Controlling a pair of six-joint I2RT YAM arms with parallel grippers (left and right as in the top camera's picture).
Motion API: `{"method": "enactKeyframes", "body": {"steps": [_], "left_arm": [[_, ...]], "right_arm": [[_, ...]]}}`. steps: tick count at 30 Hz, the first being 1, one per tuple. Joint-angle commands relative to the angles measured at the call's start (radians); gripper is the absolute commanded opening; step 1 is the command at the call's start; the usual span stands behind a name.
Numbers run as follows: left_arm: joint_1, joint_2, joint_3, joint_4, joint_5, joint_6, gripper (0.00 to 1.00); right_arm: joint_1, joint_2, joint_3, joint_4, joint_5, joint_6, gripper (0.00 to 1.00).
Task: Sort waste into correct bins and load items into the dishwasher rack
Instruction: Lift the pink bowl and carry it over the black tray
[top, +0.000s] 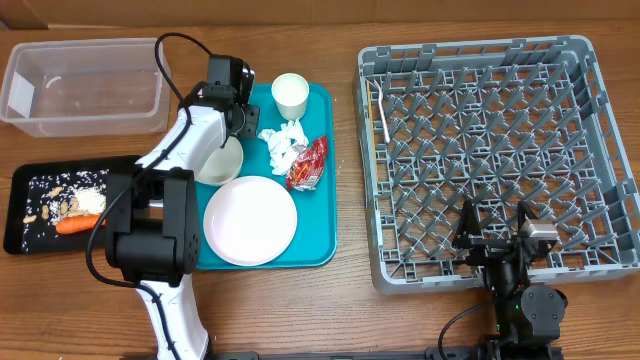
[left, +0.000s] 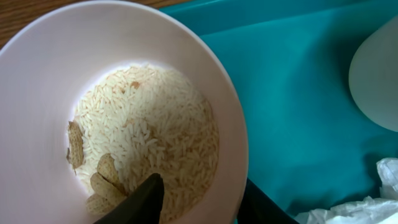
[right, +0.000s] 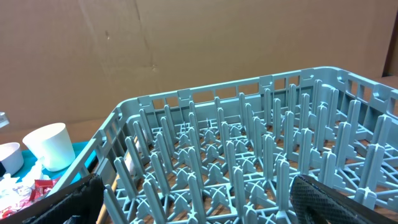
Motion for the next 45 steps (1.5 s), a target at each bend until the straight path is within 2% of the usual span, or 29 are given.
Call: {"method": "enactKeyframes", "body": {"steps": [1,6,11,17,26,28,29,32,36,37,41,44,45], "left_arm": [[0.005,0.002,0.013,0.005,-0.016,0.032,0.38],[0.005,0.002,0.018,0.008,-0.016,0.031,0.26],[0.005,0.002,0.02,0.008,-0.016,0.031,0.24],[0.002,-0.005,0.061,-0.01,-0.008,-0.004,0.05],[-0.027,-0.061,0.152,-0.04,0.009,-0.025,0.04],[-0.027,-0.076,0.177,-0.07,0.01,-0.06,0.04],[-0.027,-0.111,0.21,-0.112,0.01,-0.134,0.04],[-0.027,-0.18,0.241,-0.153,0.01,-0.23,0.04],[-0.024,-0.318,0.242,-0.208,0.008,-0.269,0.04],[-0.01,-0.39,0.242,-0.271,0.006,-0.28,0.04],[0.061,-0.468,0.242,-0.389,0.008,-0.346,0.04],[0.189,-0.494,0.242,-0.503,0.021,-0.433,0.04],[0.263,-0.493,0.24,-0.542,0.08,-0.441,0.04]], "right_arm": [[-0.002,-0.008,-0.011,0.006,0.014,0.005,1.0],[-0.002,-0.008,-0.011,0.006,0.014,0.005,1.0],[-0.002,-0.008,-0.011,0.006,0.014,0.005,1.0],[-0.002,-0.008,-0.011,0.006,0.014,0.005,1.0],[-0.002,-0.008,-0.011,0.006,0.014,0.005,1.0],[-0.002,-0.008,-0.011,0.006,0.014,0.005,1.0],[-0.002,-0.008,-0.011,0.006,0.014,0.005,1.0],[-0.002,-0.008,-0.011,0.006,0.014,0.005,1.0],[-0.002,-0.008,-0.011,0.006,0.014,0.005,1.0],[-0.002,-0.008,-0.011,0.006,0.014,0.005,1.0],[-0.002,-0.008,-0.011,0.006,0.014,0.005,1.0],[-0.002,-0.008,-0.011,0.006,0.014,0.005,1.0],[-0.002,-0.008,-0.011,0.006,0.014,0.005,1.0]]}}
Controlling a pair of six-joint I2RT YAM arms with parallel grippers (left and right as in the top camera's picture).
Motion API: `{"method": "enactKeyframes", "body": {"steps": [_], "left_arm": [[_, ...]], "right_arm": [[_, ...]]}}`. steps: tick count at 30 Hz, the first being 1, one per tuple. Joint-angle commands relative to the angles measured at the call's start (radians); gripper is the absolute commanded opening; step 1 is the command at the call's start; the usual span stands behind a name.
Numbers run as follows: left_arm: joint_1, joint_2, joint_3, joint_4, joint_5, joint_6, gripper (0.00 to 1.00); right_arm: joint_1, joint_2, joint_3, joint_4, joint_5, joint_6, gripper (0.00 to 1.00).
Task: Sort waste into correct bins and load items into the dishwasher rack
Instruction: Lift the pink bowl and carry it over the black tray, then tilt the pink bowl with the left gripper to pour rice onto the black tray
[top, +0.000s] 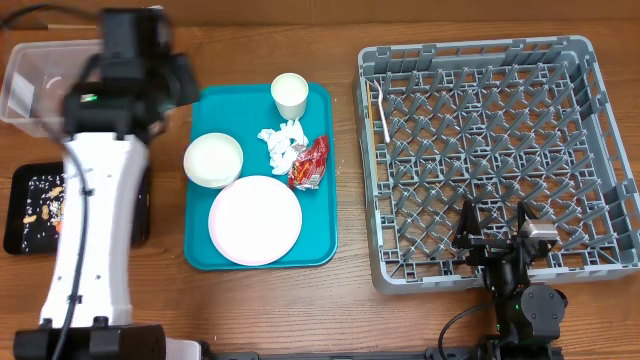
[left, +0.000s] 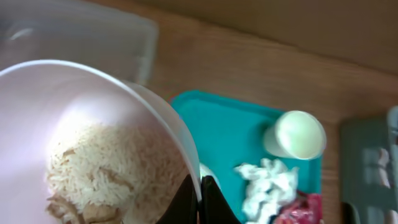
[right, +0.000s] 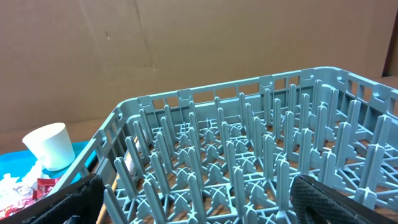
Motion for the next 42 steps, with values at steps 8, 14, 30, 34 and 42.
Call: {"method": "enactKeyframes", "body": {"steps": [8,14,30,34,42], "left_arm": [[0.454,0.003,-0.089,-0.059,0.364,-0.074,0.04],[0.647,0.004,-0.304,0.114,0.658,-0.04,0.04],[0.798,0.116,-0.601,0.518,1.11,-0.081,0.04],[0.808,0.146,-0.601,0.563,1.197,-0.109,0.04],[0.863,0.147,-0.602,0.545,1.247,-0.131,0.04]], "right_arm": [[-0.002,-0.008,-0.011,0.006,0.014,0.005,1.0],[-0.002,-0.008,-0.011,0.006,0.014,0.005,1.0],[-0.002,-0.008,-0.011,0.006,0.014,0.005,1.0],[-0.002,-0.008,-0.011,0.006,0.014,0.005,1.0],[-0.002,-0.008,-0.011,0.006,0.014,0.005,1.0]]}}
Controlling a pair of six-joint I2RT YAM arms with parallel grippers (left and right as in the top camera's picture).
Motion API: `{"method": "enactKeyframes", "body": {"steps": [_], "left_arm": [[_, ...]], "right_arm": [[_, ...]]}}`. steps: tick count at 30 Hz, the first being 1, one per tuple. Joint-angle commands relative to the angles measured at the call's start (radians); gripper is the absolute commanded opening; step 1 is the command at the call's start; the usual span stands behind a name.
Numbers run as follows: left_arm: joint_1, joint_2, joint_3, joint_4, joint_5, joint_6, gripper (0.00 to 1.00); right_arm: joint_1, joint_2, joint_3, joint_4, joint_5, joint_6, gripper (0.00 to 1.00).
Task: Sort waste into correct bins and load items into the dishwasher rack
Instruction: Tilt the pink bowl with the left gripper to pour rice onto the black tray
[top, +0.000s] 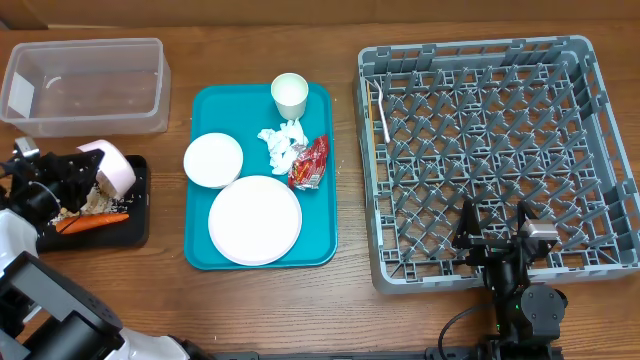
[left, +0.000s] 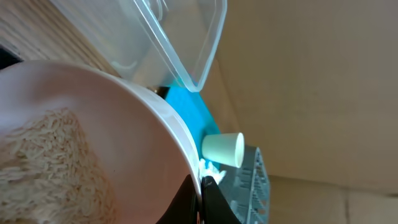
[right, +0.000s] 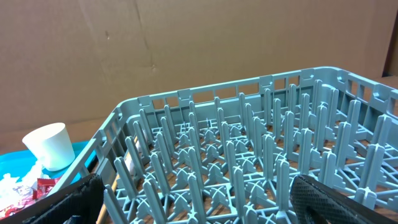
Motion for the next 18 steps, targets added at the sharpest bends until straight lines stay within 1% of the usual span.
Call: {"method": "enactKeyframes", "body": {"steps": [1,7,10,11,12,13,15,17,18], "left_arm": [[0.05,0.005,-0.003,-0.004,0.072,-0.021,0.04],[0.093,0.005,-0.003,-0.008,0.135,-0.022,0.04],[0.099,0.009,-0.003,0.017,0.105,-0.014,0.04],[0.099,0.013,-0.003,0.02,0.129,-0.018,0.04],[0.099,0.026,-0.003,0.051,0.201,-0.018,0.04],[0.099,0.034,-0.003,0.066,0.204,-0.026,0.04],[0.099,0.052,-0.003,0.065,0.202,-0.087,0.04],[0.099,0.077,-0.003,0.069,0.248,-0.138,0.04],[0.099,0.087,-0.003,0.077,0.261,-0.137,0.04]], "right_arm": [[-0.002,-0.008,-0.011,0.006,0.013,0.005,1.0],[-0.002,-0.008,-0.011,0.006,0.013,0.005,1.0],[-0.002,-0.008,-0.011,0.006,0.013,0.005,1.0],[-0.002,-0.008,-0.011,0.006,0.013,0.005,1.0],[-0.002,-0.008,-0.011,0.006,0.013,0.005,1.0],[-0.002,-0.008,-0.011,0.006,0.013,0.005,1.0],[-0.002,-0.008,-0.011,0.006,0.013,0.005,1.0],[-0.002,-0.008,-0.011,0.006,0.013,0.005,1.0],[-0.002,-0.008,-0.011,0.006,0.013,0.005,1.0]]}}
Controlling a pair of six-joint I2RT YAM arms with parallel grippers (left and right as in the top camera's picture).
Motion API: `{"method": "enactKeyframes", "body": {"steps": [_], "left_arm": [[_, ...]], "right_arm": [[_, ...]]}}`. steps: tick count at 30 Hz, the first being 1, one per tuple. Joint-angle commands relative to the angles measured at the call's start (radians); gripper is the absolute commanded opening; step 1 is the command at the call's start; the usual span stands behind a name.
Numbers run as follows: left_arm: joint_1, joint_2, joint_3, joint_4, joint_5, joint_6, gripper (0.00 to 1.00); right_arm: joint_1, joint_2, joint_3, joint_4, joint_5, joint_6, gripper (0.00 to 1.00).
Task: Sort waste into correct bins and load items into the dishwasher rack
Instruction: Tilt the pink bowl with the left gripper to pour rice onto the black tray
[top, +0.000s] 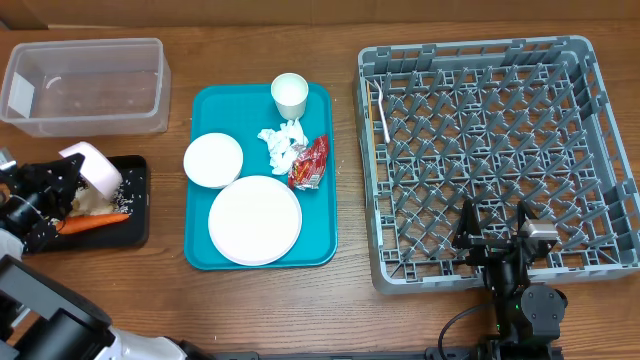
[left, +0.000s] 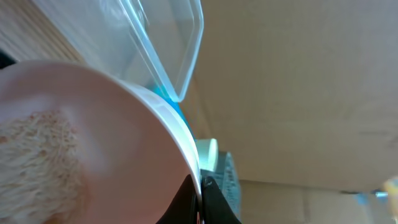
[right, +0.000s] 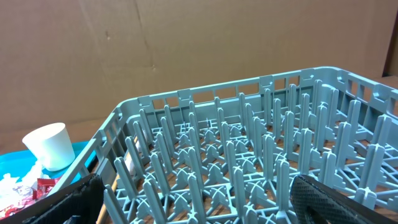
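At the far left a pink bowl (top: 95, 167) hangs on its side over the black tray (top: 135, 215), with my left gripper (top: 66, 186) shut on its rim. In the left wrist view the bowl (left: 106, 130) fills the frame, rice (left: 34, 155) clings low inside it, and the fingertips (left: 200, 202) pinch the rim. Rice and a carrot (top: 92, 222) lie in the black tray. My right gripper (top: 495, 238) stands open over the front of the grey dish rack (top: 560, 60), nothing between its fingers (right: 336, 199).
A clear bin (top: 85, 110) stands at the back left. The teal tray (top: 320, 250) holds a small plate (top: 213, 160), a large plate (top: 255, 220), a paper cup (top: 289, 93), crumpled tissue (top: 283, 145) and a red wrapper (top: 308, 162). A utensil (top: 381, 112) lies in the rack's left side.
The left gripper and the bowl have shifted slightly left over the black tray and the bowl is tipped further. Less rice shows inside the bowl. The right arm has not moved.
My left gripper first stood at the rice-filled bowl on the teal tray, fingers astride its rim. Then it held the bowl raised near the clear bin. Later the bowl was tipped over the black tray, and now it is tipped further with rice heaped below.
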Motion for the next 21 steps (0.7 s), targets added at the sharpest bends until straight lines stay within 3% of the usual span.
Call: {"method": "enactKeyframes", "body": {"steps": [1,7,21], "left_arm": [[0.005,0.058,-0.001,0.024,0.106,-0.075,0.04],[0.01,0.097,0.0,0.034,0.16,-0.094,0.04],[0.026,0.098,-0.001,0.051,0.23,-0.288,0.04]], "right_arm": [[-0.002,-0.008,-0.011,0.006,0.014,0.005,1.0],[-0.002,-0.008,-0.011,0.006,0.014,0.005,1.0],[-0.002,-0.008,-0.011,0.006,0.014,0.005,1.0]]}}
